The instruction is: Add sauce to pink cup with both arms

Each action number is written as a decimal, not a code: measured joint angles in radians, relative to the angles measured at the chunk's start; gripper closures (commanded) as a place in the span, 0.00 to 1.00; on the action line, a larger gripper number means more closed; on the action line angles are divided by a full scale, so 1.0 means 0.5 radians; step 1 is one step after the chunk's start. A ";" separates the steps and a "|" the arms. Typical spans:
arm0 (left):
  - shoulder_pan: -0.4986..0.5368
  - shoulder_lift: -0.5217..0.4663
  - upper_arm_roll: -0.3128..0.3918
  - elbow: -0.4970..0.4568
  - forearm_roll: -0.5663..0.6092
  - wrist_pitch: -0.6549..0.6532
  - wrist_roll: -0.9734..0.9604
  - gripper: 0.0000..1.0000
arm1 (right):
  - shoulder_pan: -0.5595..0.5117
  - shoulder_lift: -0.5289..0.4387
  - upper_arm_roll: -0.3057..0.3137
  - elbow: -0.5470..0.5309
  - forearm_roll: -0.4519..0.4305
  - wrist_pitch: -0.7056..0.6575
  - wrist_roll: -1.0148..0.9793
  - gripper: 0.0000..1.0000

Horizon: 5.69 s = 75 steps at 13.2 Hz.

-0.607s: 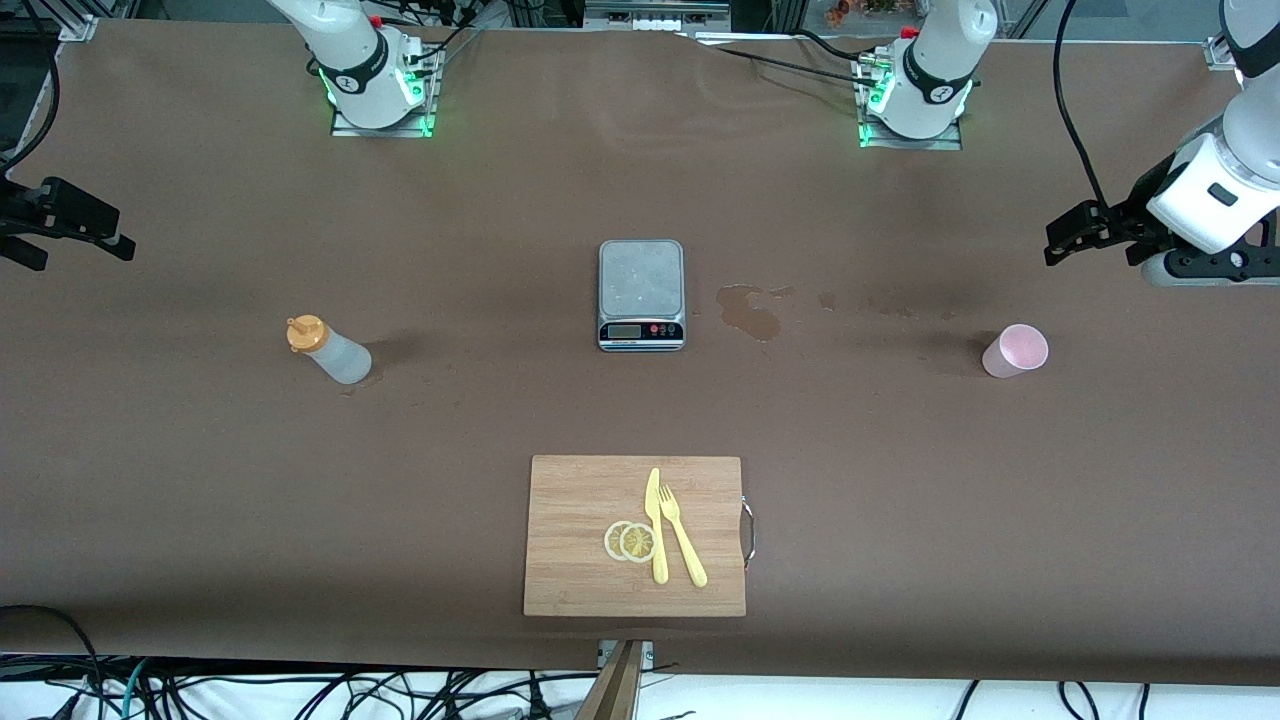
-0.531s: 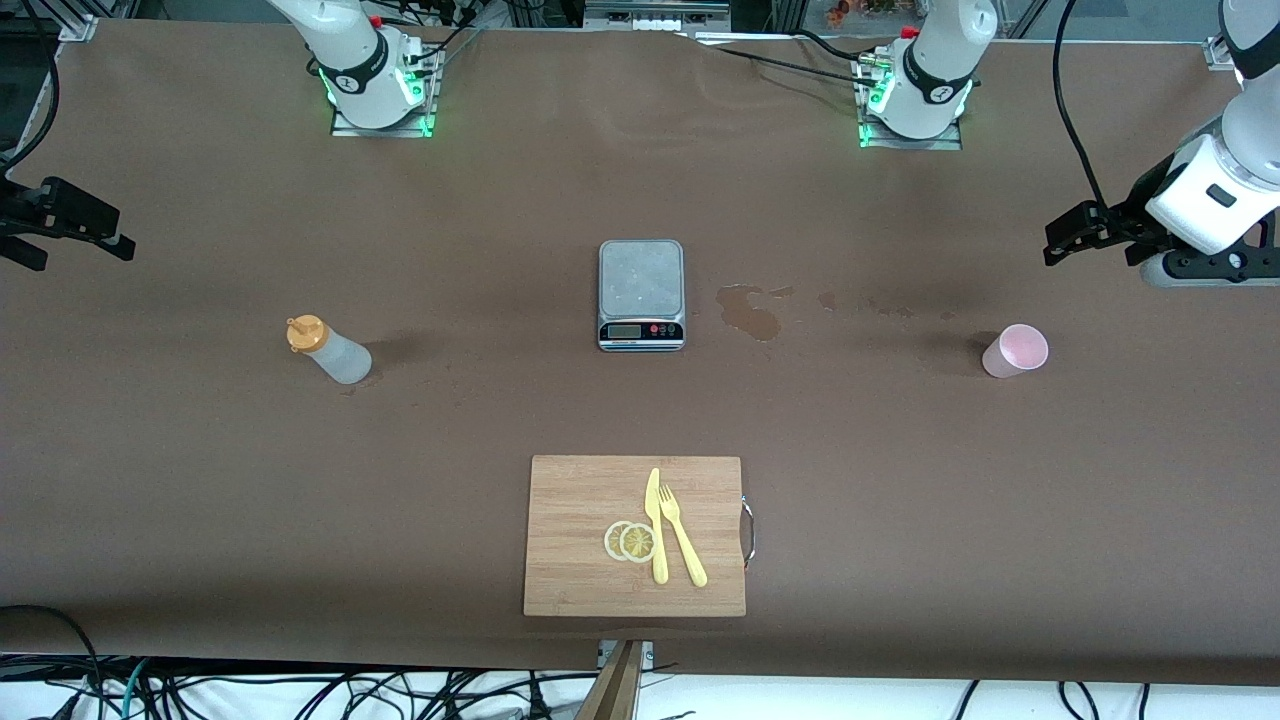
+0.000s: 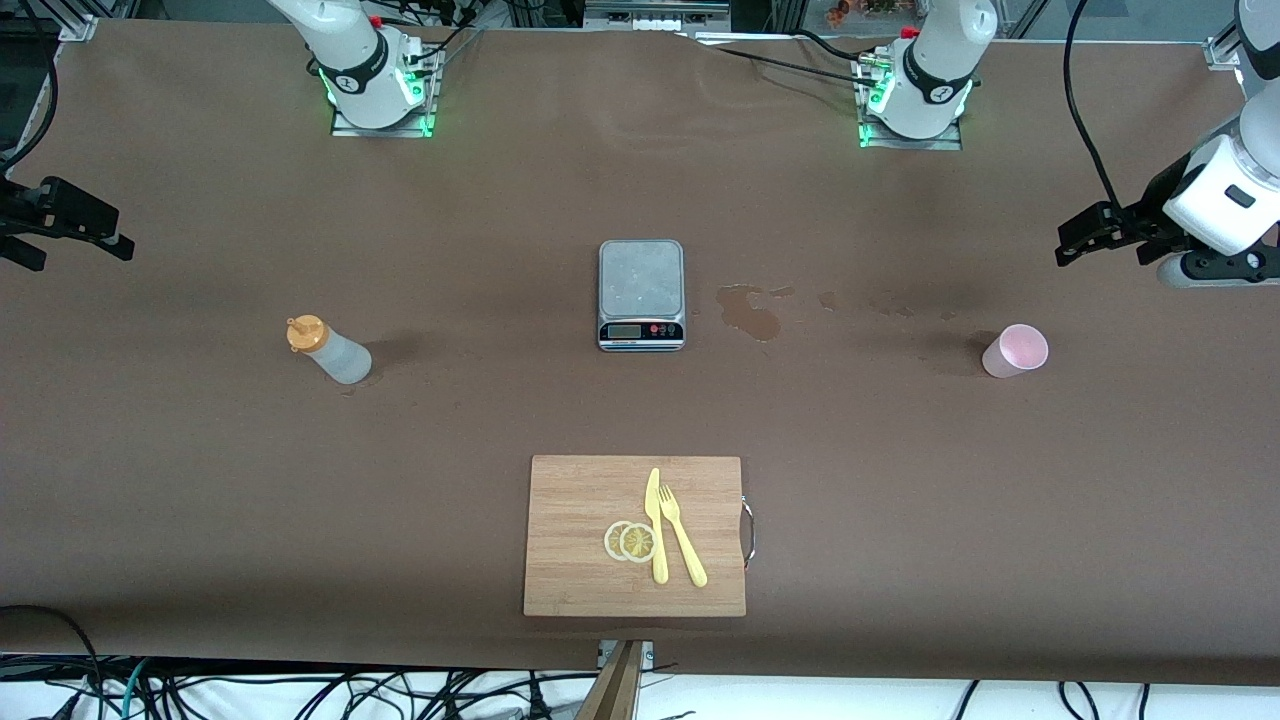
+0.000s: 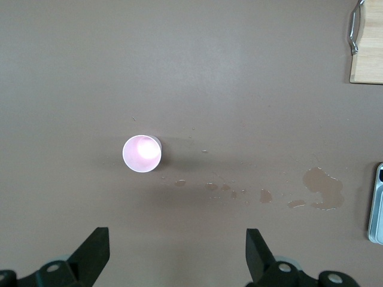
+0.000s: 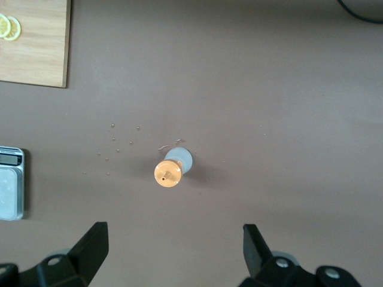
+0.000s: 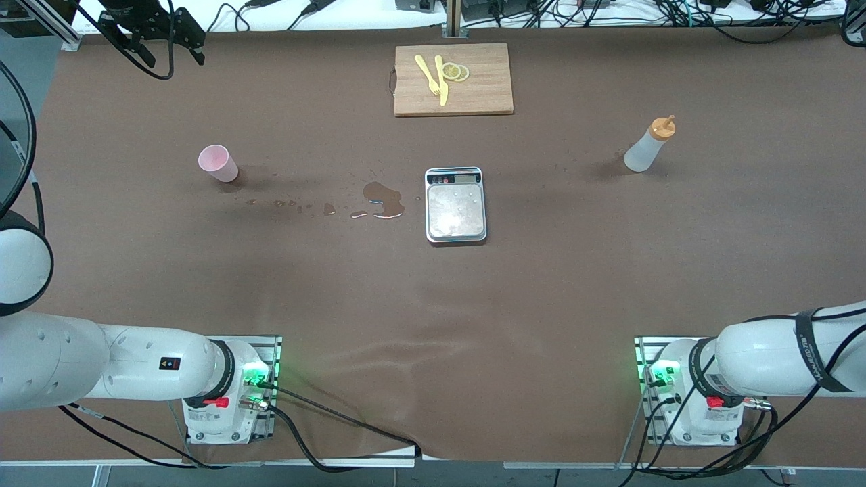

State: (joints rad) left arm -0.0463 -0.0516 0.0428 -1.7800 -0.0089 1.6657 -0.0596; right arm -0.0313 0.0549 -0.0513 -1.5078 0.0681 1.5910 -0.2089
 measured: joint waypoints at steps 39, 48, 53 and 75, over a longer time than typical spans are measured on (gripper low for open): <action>0.174 0.248 0.019 0.081 0.000 0.001 -0.020 0.00 | -0.002 0.000 -0.001 0.000 -0.014 -0.002 -0.054 0.00; 0.607 0.536 0.022 -0.092 -0.041 0.303 0.517 0.02 | -0.001 0.000 -0.001 0.000 -0.015 0.001 -0.054 0.00; 0.637 0.671 0.021 -0.294 -0.304 0.756 0.556 0.03 | -0.008 0.000 -0.011 0.000 -0.015 0.002 -0.055 0.00; 0.650 0.646 -0.226 -0.551 -0.308 0.935 0.502 1.00 | -0.009 0.000 -0.013 0.000 -0.014 0.008 -0.056 0.00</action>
State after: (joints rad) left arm 0.2785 0.2715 -0.0702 -2.0555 -0.1629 2.1332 0.1914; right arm -0.0357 0.0549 -0.0577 -1.5076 0.0612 1.5950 -0.2368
